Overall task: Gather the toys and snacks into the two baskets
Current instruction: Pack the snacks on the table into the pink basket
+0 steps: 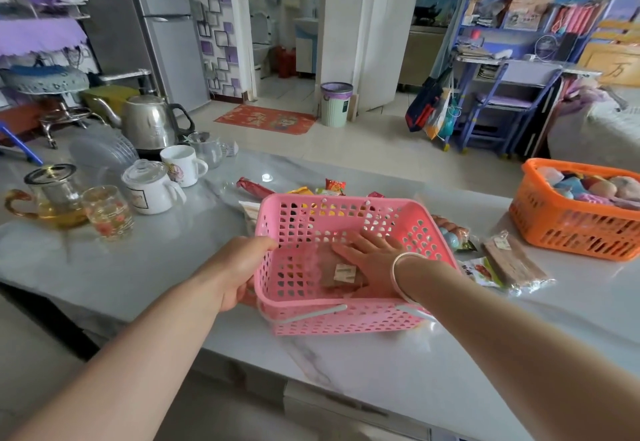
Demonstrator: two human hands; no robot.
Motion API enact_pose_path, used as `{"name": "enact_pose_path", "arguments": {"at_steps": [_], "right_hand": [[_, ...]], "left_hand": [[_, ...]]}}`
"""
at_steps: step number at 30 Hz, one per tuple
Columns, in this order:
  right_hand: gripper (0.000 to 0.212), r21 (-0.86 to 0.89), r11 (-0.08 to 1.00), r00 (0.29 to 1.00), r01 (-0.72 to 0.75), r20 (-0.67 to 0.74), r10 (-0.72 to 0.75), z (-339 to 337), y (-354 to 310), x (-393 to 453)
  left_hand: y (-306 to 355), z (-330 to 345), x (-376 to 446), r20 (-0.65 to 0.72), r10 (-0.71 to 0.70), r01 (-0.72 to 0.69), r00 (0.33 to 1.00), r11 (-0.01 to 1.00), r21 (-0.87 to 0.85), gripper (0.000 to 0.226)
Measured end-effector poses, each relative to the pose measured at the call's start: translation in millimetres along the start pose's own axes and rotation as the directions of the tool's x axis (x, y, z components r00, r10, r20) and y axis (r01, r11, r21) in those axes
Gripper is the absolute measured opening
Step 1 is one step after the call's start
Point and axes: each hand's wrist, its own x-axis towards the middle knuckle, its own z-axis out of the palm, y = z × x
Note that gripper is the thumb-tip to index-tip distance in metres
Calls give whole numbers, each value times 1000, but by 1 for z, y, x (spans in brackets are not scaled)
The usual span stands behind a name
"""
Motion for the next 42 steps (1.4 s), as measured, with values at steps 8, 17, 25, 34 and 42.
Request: {"name": "enact_pose_path", "arguments": {"at_steps": [8, 17, 25, 34, 42], "right_hand": [[92, 141, 989, 995, -47, -82, 59, -22, 15, -26], [67, 59, 987, 989, -148, 14, 147, -29, 46, -67], [53, -4, 932, 920, -362, -163, 357, -6, 82, -73], [42, 459, 844, 638, -277, -570, 519, -14, 132, -73], [66, 548, 522, 551, -654, -129, 825, 86, 206, -57]], "left_hand": [[14, 16, 2, 1, 46, -46, 999, 998, -31, 27], [31, 56, 0, 64, 67, -67, 996, 998, -4, 34], [37, 76, 9, 41, 57, -59, 998, 997, 54, 36], [53, 83, 28, 0, 34, -34, 999, 998, 54, 35], [56, 88, 46, 4, -9, 9, 1000, 997, 76, 34]]}}
